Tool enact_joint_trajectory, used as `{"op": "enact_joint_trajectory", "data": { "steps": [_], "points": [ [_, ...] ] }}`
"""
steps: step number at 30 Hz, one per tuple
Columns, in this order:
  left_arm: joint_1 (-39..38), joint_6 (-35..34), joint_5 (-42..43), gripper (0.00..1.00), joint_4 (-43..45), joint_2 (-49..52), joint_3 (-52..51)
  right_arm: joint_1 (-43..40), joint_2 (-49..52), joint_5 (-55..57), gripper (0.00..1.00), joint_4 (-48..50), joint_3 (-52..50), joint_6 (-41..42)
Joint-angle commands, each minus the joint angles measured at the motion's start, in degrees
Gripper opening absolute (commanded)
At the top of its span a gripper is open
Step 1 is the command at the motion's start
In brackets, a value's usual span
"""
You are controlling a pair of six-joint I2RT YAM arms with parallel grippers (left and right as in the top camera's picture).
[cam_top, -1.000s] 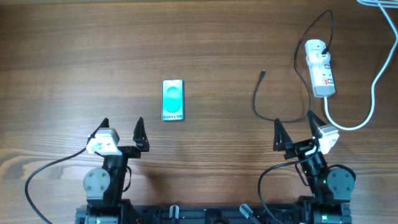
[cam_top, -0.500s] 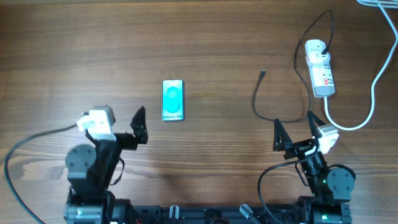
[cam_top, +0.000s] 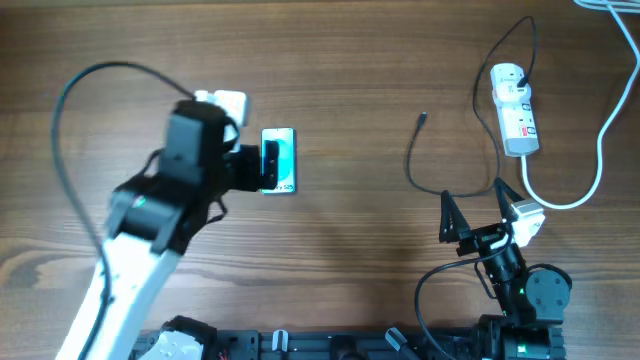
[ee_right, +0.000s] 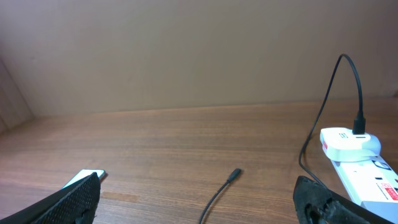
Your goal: Plug charger to phone and switch on socket
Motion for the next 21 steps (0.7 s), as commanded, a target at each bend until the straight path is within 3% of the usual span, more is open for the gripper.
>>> {"op": "enact_joint_trajectory", "data": {
  "steps": [1,7,10,21],
  "points": [
    [-2.16,-5.03,-6.97,1.0,-0.22,9.18,0.76,0.17,-0.22,0.57,1.0,0.2,-0.07,0.33],
    [-2.16,-5.05,4.44,1.0,2.95,24.04,0.72,0.17,-0.22,0.57,1.0,0.2,-0.07,0.31],
    [-2.16,-6.49,4.35,1.0,9.6,28.22,0.68,0.17,-0.22,0.57,1.0,0.2,-0.07,0.31],
    [-2.1,-10.05,-4.5,1.0,17.53,40.52,0.57,0.17,-0.22,0.57,1.0,0.2,-0.07,0.31]
  ]
}}
